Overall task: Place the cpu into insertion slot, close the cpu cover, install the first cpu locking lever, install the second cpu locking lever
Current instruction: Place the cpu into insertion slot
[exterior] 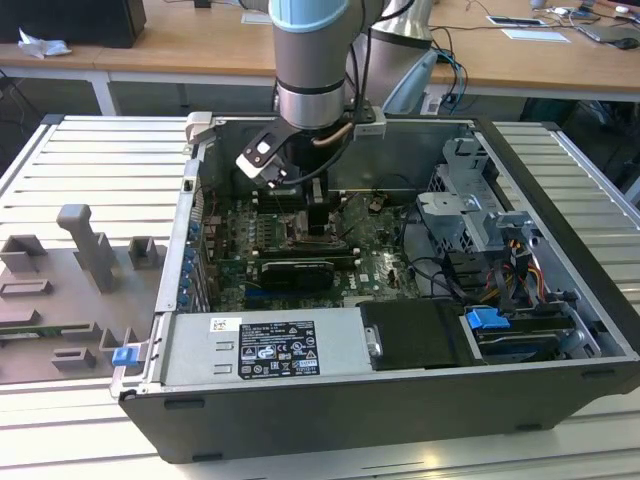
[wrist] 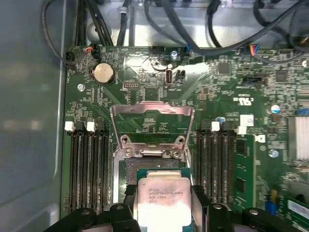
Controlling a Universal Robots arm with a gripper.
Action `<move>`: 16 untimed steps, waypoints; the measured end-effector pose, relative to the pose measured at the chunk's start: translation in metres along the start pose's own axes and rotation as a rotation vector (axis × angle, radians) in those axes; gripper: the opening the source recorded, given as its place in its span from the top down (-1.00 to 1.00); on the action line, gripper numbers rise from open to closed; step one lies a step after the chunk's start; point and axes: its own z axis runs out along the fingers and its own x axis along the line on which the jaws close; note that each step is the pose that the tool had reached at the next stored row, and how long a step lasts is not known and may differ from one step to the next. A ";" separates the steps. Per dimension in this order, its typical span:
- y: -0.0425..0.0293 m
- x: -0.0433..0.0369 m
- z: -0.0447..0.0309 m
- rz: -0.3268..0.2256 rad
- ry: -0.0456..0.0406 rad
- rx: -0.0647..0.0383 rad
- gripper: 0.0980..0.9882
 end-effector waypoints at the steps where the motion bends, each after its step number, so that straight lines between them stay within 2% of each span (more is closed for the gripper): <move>1: -0.0002 0.0006 0.0020 0.002 -0.0002 0.000 0.03; 8: -0.0010 0.0059 0.0117 0.019 -0.0015 0.000 0.03; 11: -0.0013 0.0075 0.0151 0.044 -0.0036 0.000 0.03; 16: -0.0017 0.0087 0.0203 0.039 -0.0032 0.000 0.03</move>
